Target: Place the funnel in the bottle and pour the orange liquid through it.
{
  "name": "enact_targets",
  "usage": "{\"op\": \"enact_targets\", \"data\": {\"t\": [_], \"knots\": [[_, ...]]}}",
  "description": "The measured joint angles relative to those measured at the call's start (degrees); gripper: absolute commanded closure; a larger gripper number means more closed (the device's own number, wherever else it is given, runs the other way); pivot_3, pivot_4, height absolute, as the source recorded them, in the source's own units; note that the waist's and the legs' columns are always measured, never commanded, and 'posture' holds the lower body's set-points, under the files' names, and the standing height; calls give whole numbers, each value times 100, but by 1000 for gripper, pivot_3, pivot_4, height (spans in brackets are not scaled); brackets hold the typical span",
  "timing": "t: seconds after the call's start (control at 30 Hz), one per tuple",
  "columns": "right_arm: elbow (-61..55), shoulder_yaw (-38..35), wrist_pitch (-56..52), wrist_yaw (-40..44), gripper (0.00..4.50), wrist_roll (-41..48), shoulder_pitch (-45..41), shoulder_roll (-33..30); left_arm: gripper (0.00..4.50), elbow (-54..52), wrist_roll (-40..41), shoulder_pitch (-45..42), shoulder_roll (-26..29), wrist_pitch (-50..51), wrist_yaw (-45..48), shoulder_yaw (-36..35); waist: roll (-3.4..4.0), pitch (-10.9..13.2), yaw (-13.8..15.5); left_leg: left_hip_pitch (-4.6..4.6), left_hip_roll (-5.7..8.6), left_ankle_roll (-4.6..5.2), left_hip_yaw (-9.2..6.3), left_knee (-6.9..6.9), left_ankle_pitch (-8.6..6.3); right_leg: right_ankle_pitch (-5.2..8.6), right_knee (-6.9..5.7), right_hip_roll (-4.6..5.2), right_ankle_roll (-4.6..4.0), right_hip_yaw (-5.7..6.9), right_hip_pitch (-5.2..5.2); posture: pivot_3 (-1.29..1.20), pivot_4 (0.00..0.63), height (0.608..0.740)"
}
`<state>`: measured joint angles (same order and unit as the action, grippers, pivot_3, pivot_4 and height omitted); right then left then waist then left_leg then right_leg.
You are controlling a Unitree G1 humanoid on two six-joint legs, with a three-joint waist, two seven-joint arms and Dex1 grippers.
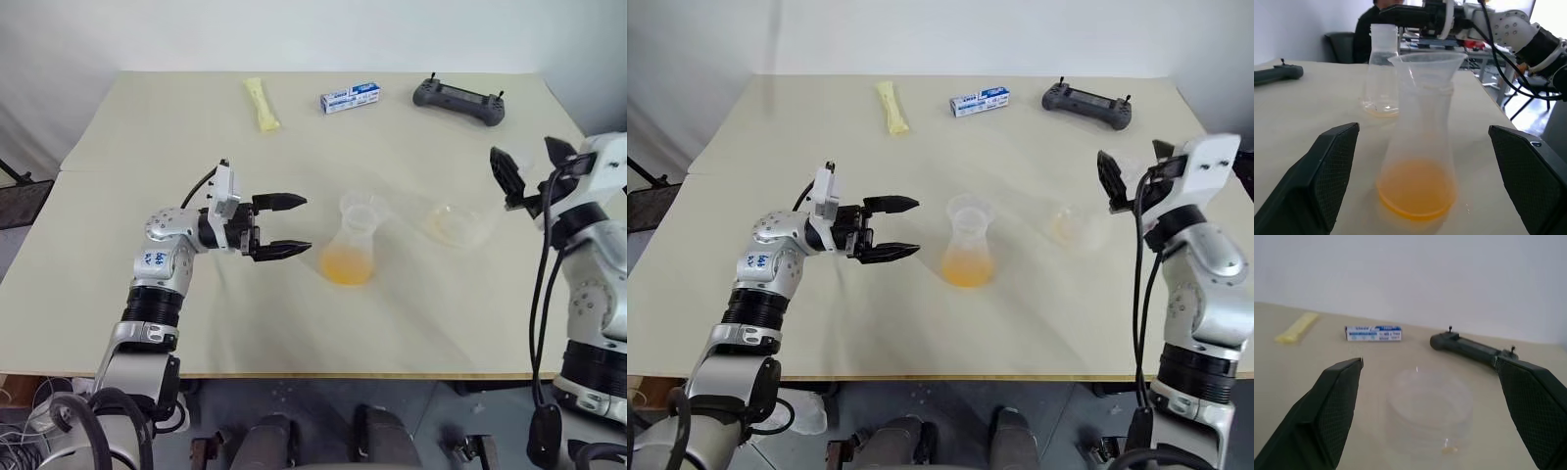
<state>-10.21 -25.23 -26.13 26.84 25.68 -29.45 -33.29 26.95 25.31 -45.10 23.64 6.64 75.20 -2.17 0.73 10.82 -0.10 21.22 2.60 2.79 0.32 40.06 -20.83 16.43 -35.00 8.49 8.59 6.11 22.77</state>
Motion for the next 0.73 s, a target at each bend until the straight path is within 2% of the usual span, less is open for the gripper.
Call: {"op": "enact_targets", "data": {"t": [0.13,0.27,0.5,0.73], "knots": [[-808,-67,-367,680,13,871,264,-496,0,-177,81,149,43,175,1,-61,-2,0,26,2,0,0,-5,1,0,0,3,0,0,4,-4,0,150,740],[-1648,-360,-650,1912,13,1604,1867,-1153,0,-251,134,387,358,161,226,-146,-4,0,127,0,2,1,-4,0,-1,0,14,1,1,7,-14,0,150,740],[-1457,-643,226,3527,13,1179,4002,-1379,0,-89,96,679,962,-129,827,-189,-8,1,158,-12,5,8,12,7,1,-5,29,4,8,-2,-29,0,150,740],[-846,-606,1016,3932,13,782,4125,-1376,0,81,40,756,1103,-299,994,-189,-8,1,150,-13,3,8,9,7,1,-4,26,4,8,0,-27,0,150,740]]}}
